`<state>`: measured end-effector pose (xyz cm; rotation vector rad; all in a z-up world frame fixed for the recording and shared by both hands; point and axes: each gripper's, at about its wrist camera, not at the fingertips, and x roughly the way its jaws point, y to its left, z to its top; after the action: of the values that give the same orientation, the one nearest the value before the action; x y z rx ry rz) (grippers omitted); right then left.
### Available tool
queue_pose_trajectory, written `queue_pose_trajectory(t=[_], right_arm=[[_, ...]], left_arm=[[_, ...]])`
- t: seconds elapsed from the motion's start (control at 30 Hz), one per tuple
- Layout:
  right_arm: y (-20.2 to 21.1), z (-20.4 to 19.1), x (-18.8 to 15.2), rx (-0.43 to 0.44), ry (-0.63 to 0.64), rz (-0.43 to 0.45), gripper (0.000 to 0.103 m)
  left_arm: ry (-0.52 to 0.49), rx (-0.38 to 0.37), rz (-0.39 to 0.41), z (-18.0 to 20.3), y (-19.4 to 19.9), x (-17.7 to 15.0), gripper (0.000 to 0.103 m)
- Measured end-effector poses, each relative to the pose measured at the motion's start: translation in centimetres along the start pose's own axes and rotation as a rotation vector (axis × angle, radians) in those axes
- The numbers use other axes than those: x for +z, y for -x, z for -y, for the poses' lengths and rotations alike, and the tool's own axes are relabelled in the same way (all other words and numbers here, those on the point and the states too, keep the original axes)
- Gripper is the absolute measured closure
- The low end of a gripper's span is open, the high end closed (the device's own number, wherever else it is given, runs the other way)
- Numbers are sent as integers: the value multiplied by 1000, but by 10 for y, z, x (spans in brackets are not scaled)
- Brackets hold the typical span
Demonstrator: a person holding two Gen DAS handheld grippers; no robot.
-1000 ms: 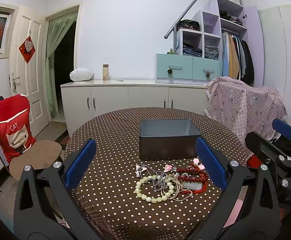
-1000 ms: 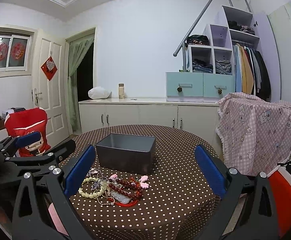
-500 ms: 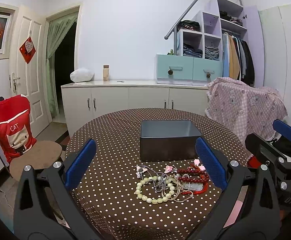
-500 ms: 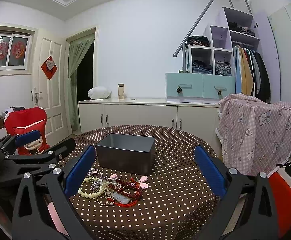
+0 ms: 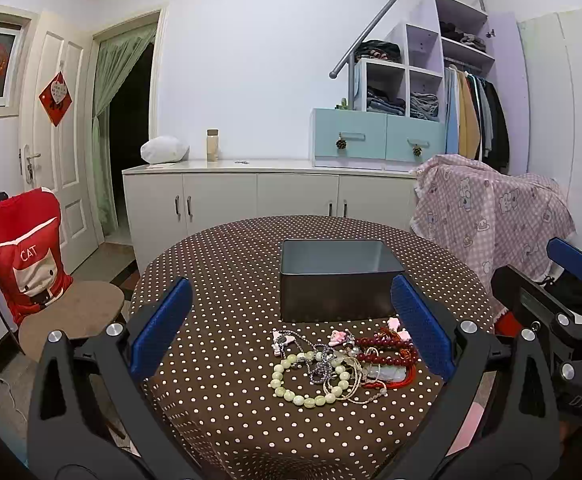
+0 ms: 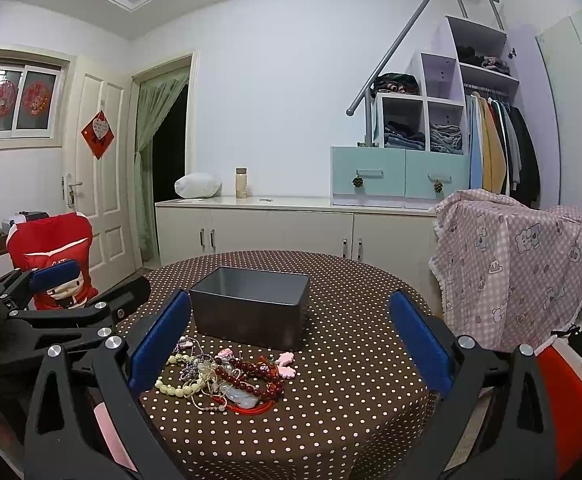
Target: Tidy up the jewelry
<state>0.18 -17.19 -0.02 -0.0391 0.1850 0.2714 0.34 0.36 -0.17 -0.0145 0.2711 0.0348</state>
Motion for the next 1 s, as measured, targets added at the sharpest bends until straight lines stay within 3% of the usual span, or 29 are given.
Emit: queue_pose_trajectory(t=[0.57,1.0], right_arm=[[-6,-5,1,4,0,-23,8],[-24,-2,-9,-5,-12,-94,8]], left_arm=[[8,1,-17,-6,-4,-4,6],[12,5,-73,-13,-15,-14,6]])
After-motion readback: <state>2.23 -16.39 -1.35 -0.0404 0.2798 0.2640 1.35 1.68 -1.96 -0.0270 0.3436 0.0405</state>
